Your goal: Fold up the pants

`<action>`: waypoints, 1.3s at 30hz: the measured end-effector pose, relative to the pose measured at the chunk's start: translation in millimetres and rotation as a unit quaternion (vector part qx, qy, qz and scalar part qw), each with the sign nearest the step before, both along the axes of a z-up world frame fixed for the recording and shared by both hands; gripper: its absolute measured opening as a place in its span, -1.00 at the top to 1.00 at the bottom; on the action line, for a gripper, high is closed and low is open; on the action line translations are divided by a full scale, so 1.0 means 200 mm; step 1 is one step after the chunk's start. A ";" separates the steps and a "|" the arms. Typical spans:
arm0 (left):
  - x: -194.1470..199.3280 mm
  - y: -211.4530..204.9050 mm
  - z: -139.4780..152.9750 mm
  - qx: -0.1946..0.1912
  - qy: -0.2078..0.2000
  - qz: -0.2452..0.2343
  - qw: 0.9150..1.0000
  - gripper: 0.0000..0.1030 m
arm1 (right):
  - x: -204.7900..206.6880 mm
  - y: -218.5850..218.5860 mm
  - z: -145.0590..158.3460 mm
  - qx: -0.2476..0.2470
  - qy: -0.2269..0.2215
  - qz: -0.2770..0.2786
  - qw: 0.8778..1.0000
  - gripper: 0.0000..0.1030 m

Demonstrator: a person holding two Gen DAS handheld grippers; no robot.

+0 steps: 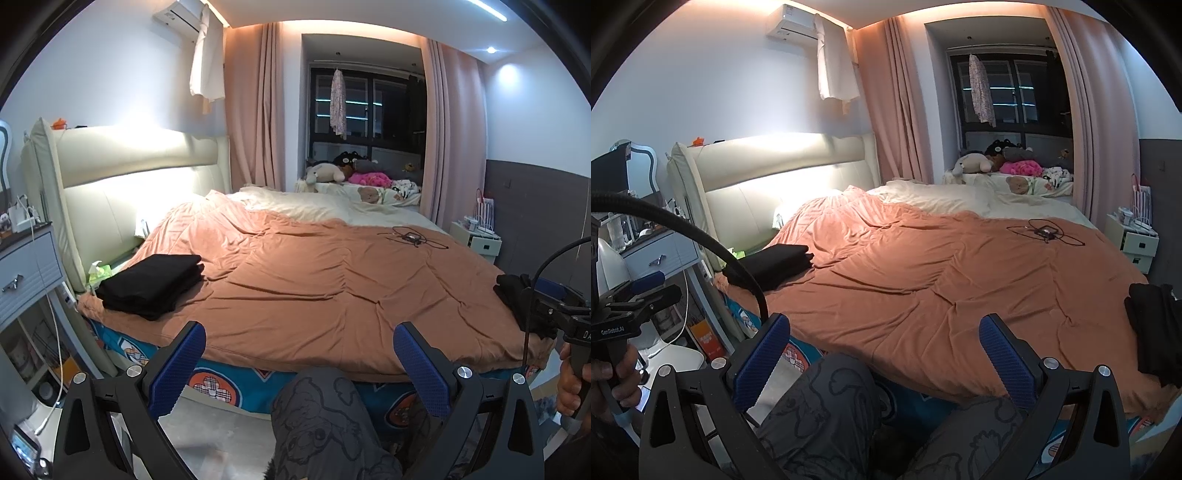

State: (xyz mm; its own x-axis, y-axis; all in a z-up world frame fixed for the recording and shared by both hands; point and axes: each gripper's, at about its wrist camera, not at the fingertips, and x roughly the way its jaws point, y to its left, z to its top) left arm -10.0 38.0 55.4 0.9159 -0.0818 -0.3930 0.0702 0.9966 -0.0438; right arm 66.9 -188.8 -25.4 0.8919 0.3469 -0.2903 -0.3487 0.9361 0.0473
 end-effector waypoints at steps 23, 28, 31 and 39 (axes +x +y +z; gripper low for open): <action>0.01 0.00 -0.01 0.000 0.000 -0.007 1.000 -0.99 | 0.01 -0.02 0.02 -0.013 0.004 -0.001 1.000 -1.00; 0.02 0.00 0.00 0.002 0.000 -0.009 1.000 -0.99 | 0.01 -0.03 0.02 -0.017 0.002 -0.002 1.000 -1.00; 0.01 0.01 0.00 0.001 -0.001 -0.008 1.000 -0.99 | 0.01 -0.05 0.03 -0.017 0.001 -0.006 1.000 -1.00; 0.02 0.01 -0.01 0.000 0.000 -0.009 1.000 -0.99 | 0.01 -0.06 0.04 -0.018 -0.001 -0.009 1.000 -1.00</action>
State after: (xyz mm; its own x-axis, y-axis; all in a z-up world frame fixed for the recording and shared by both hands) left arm -6.7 40.6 54.1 0.9140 -0.0986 -0.3936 0.0886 0.9951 -0.0436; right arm 69.9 -201.1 -17.4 0.8990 0.3191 -0.3000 -0.3310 0.9436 0.0116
